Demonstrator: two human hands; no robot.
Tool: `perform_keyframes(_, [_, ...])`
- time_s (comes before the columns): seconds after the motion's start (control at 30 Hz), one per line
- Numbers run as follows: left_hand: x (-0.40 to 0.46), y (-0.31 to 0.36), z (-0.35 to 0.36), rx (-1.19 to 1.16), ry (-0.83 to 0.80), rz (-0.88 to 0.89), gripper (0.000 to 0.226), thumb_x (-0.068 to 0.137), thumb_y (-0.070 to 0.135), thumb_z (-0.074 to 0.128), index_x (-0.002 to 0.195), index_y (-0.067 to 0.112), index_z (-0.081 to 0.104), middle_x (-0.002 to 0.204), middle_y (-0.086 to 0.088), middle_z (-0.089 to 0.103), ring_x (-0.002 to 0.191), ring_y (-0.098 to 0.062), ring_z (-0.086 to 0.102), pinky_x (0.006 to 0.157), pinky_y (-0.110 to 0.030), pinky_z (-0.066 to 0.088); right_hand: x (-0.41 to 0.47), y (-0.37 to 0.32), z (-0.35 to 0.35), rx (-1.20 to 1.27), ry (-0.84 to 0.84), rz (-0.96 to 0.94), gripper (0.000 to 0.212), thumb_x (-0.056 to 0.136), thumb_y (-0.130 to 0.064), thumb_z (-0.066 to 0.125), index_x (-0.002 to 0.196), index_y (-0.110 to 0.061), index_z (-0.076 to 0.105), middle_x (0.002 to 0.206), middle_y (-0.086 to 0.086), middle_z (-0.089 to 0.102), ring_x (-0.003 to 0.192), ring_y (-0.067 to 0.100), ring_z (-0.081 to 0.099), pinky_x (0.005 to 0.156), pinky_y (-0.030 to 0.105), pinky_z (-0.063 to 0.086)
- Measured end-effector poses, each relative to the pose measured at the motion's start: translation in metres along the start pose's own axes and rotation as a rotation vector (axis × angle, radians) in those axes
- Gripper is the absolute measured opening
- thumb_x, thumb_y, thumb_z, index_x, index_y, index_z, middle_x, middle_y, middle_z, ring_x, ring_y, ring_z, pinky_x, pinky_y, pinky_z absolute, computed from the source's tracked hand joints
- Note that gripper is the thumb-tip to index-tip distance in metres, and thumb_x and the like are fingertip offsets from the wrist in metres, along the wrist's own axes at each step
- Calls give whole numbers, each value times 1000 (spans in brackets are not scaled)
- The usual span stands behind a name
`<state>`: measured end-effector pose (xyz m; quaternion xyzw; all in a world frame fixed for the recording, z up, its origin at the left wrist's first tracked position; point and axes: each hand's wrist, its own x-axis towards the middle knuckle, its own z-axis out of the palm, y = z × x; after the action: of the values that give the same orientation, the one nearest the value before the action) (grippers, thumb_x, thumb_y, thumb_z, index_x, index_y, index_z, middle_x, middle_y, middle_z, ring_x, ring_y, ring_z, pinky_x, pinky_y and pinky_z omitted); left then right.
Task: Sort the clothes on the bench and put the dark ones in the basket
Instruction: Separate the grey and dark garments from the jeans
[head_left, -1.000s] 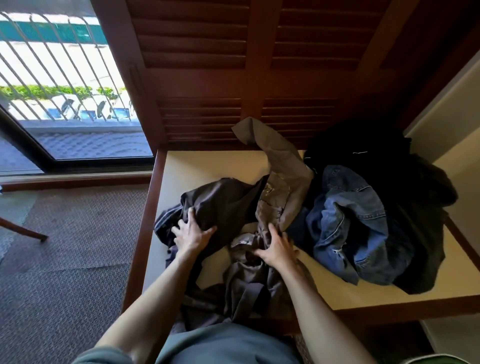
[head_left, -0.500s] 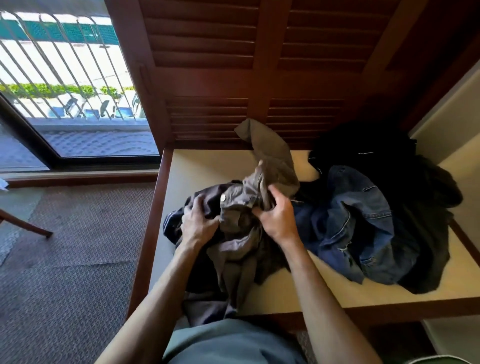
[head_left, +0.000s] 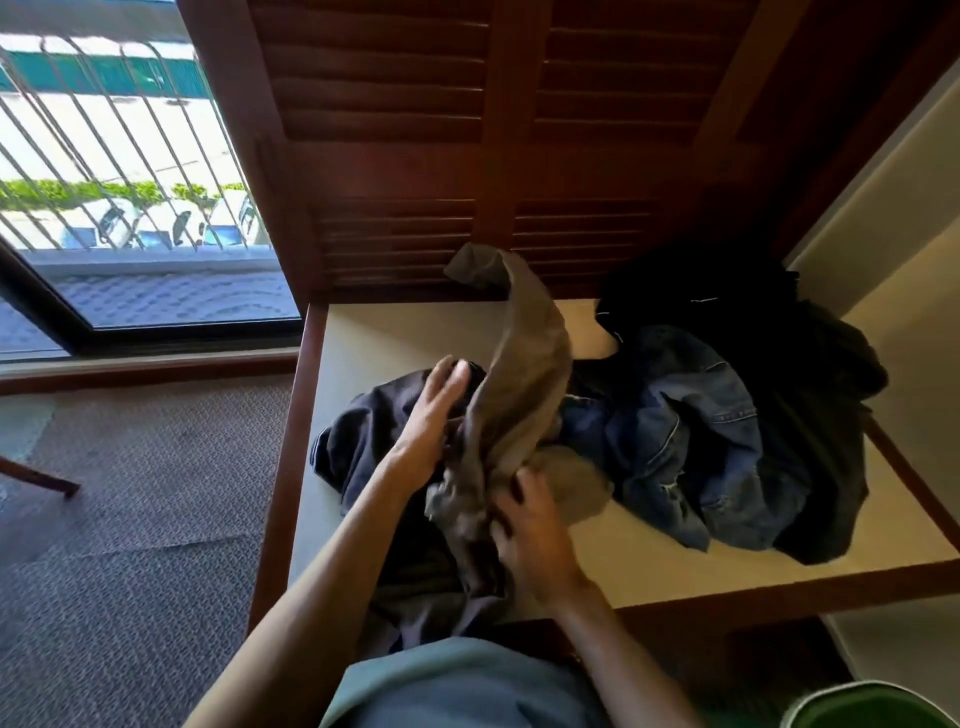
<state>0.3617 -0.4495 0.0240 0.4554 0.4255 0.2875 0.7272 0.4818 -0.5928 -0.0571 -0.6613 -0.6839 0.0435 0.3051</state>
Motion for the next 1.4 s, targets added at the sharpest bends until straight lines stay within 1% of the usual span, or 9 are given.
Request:
perform_keyframes(0.17, [10,-77,5,843,-91,74,39,82,31,77,120,34,72,119,7,73,112,-11,68,101,-35,52,-37,7,10,256,-143,234,18,76,-28,67,89,-21,76,113,1,62,107,16,56,95,25,46])
perform_keyframes(0.3, [-10,-98,4,1154,-34,106,51,84,47,66,133,46,53,139,10,59,133,-27,50,107,-44,42,-28,17,-6,374,260,677,15,81,-32,63,71,-20,65,95,1,62,96,23,60,82,25,41])
perform_keyframes(0.47, [-21,-94,11,1162,-101,-29,111,73,49,73,156,42,0,152,-1,47,130,-37,52,102,-55,45,-19,44,7,817,108,1353,97,51,-73,84,126,-20,53,127,1,57,109,24,61,94,45,56])
perform_keyframes(0.53, [-22,-91,27,1127,-186,-20,111,74,37,74,158,31,2,148,-8,50,127,-36,55,99,-51,49,-6,47,14,964,154,1366,112,45,-66,91,136,-20,46,128,3,60,109,28,65,90,49,58])
perform_keyframes(0.73, [-31,-70,63,863,-211,197,89,69,44,73,149,20,41,136,-8,61,123,-25,59,99,-35,50,35,72,-12,1032,249,1366,57,83,-20,79,132,1,57,127,23,64,92,27,64,73,34,50])
perform_keyframes(1.03, [-23,12,98,759,35,743,65,83,47,73,141,38,46,149,0,26,143,-26,31,114,-43,40,120,26,-153,675,720,510,58,76,-11,80,129,-9,56,123,10,65,109,18,66,92,29,54])
perform_keyframes(1.17, [-21,-20,63,840,32,429,84,78,61,74,147,40,32,152,-3,29,139,-26,39,108,-42,46,87,17,-124,372,600,374,61,87,-14,75,139,-5,46,139,9,53,126,14,53,106,22,43])
perform_keyframes(1.3, [-30,-96,13,1114,-129,-309,119,72,76,67,159,21,7,156,-22,30,141,-40,38,111,-43,39,4,28,-36,237,270,415,50,91,-21,68,136,-9,49,129,9,55,119,14,54,101,31,48])
perform_keyframes(1.4, [-38,-123,-12,1232,-152,-317,107,65,74,70,150,24,30,142,-13,47,131,-35,49,105,-43,45,-44,34,6,140,93,432,51,90,-33,60,136,-12,52,131,13,56,118,31,57,97,44,51])
